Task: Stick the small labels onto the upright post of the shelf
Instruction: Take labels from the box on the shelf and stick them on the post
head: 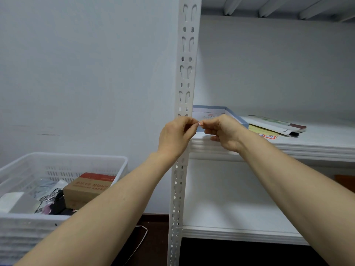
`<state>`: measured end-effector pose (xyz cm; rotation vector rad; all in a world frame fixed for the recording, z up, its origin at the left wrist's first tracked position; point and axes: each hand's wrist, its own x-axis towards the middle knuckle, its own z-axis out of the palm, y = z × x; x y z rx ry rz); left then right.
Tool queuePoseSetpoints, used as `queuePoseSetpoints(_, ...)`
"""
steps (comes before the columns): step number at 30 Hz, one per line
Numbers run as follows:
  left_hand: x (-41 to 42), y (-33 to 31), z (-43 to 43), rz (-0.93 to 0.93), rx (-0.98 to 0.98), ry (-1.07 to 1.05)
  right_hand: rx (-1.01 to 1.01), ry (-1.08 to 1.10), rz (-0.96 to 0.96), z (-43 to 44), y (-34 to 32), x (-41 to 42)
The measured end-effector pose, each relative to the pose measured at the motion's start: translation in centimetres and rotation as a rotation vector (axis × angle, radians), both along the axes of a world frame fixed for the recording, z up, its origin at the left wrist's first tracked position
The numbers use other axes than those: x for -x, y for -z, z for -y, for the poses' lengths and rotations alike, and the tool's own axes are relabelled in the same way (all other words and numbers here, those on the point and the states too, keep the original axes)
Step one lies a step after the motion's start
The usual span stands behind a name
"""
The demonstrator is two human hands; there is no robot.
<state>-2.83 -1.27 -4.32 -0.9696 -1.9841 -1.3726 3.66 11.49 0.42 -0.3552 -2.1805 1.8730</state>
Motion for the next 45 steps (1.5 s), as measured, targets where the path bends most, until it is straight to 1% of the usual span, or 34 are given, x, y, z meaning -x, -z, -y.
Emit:
queuePoseSetpoints(2, 0.2, 0.0, 0.0, 0.081, -0.001, 0.014, -0.106, 0.086, -0.106, 0.0, -0.1, 0.0)
queuePoseSetpoints(5, 0.3, -0.2, -0.1, 0.191, -0.042, 0.036, -0.294, 0.125, -0.357, 0.2, 0.0, -0.1)
queuePoseSetpoints(7, 0.4, -0.4, -0.2, 0.236, -0.088, 0.044, -0.490, 0.205, -0.543, 0.3, 0.3, -0.2)
queuePoseSetpoints(8, 0.5, -0.5, -0.3, 0.250, -0.108, 0.049, -0.597, 0.244, -0.602, 0.3, 0.4, -0.2)
queuePoseSetpoints(10, 0.5, -0.8, -0.3, 0.267, -0.130, 0.063, -0.734, 0.269, -0.613, 0.3, 0.7, -0.1)
queuePoseSetpoints(15, 0.3, -1.1, -0.3, 0.253, -0.132, 0.100, -0.771, 0.270, -0.517, 0.5, 1.3, 0.1)
queuePoseSetpoints(17, 0.1, -1.2, -0.2, 0.234, -0.130, 0.103, -0.719, 0.250, -0.498, 0.6, 1.1, 0.0)
queuePoseSetpoints(20, 0.0, -1.2, -0.1, 0.198, -0.122, 0.111, -0.545, 0.167, -0.430, 0.9, 0.7, -0.3)
queuePoseSetpoints(23, 0.0, -1.2, 0.0, 0.145, -0.115, 0.113, -0.271, 0.105, -0.294, 1.0, 0.3, -0.7)
queuePoseSetpoints(26, -0.1, -1.6, 0.2, 0.157, -0.140, 0.146, 0.049, 0.060, -0.117, 0.6, -0.1, -0.9)
queuePoseSetpoints(29, -0.3, -2.1, 0.0, 0.208, -0.181, 0.198, 0.245, -0.083, 0.030, 0.3, -0.4, -1.0)
queuePoseSetpoints(32, -0.2, -2.6, -0.2, 0.233, -0.150, 0.265, 0.278, -0.095, 0.048, -0.1, -0.7, -1.1)
queuePoseSetpoints(35, 0.0, -2.6, -0.4, 0.175, -0.075, 0.271, 0.227, -0.030, 0.043, -0.4, -0.7, -0.9)
queuePoseSetpoints(38, 0.0, -2.5, -0.7, 0.131, -0.074, 0.245, 0.254, -0.007, 0.035, -0.4, -0.5, -0.8)
queuePoseSetpoints(40, -0.2, -2.6, -0.9, 0.063, -0.064, 0.209, 0.272, -0.015, 0.012, -0.5, -0.4, -0.9)
queuePoseSetpoints(42, -0.3, -2.6, -0.9, -0.044, -0.030, 0.139, 0.289, -0.028, -0.008, -0.5, -0.4, -1.0)
queuePoseSetpoints(45, -0.2, -2.4, -0.9, -0.165, 0.017, 0.043, 0.299, -0.049, 0.005, -0.6, -0.4, -1.2)
